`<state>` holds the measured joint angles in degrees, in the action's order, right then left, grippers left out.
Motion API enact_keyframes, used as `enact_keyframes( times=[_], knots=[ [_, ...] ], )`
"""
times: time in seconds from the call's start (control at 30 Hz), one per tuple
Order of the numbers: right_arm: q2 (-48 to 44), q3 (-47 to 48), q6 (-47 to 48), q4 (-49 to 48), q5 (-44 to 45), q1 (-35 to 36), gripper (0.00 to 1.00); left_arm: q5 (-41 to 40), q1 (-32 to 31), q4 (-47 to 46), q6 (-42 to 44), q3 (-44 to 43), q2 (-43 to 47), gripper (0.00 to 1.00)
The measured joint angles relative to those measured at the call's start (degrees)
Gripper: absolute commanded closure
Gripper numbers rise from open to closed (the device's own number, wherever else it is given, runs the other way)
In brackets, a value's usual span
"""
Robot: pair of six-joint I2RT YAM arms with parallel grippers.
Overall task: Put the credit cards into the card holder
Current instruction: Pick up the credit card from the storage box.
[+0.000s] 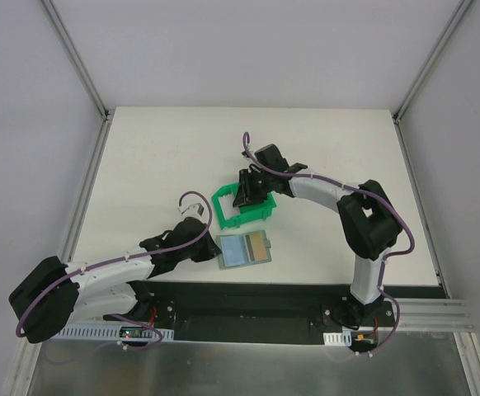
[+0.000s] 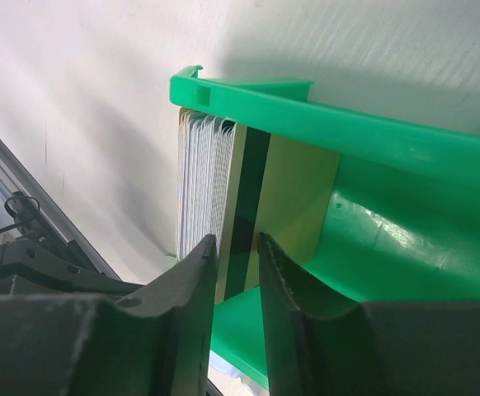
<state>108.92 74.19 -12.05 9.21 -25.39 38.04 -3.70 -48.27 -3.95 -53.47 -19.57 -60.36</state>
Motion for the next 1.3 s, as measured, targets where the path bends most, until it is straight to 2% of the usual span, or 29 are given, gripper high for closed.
enact_keyframes(
  times=[0.47,0.8,1.0,1.13,1.3],
  knots=[
    [-1.60,-0.04,0.44,0.63,5.29,-0.26,0.99,0.00,0.00,0.00,0.00,0.00,0.00,1.00],
    [-7.28,-0.55,2.78,2.58,13.70,-0.28,1.00,0.00,0.00,-0.02,0.00,0.00,0.02,1.00],
    [-15.91,-3.06,3.56,2.95,16.06,-1.66,1.00,-0.02,0.00,-0.04,-0.07,0.35,0.66,1.00],
    [-23.30,-7.82,2.78,1.60,15.76,-2.58,1.00,-0.46,0.00,-0.02,-0.13,0.90,1.01,1.00],
    [-34.21,-20.41,-1.86,-3.56,13.75,-2.38,1.00,-1.01,0.00,-0.09,-0.13,0.92,0.81,1.00]
  ],
)
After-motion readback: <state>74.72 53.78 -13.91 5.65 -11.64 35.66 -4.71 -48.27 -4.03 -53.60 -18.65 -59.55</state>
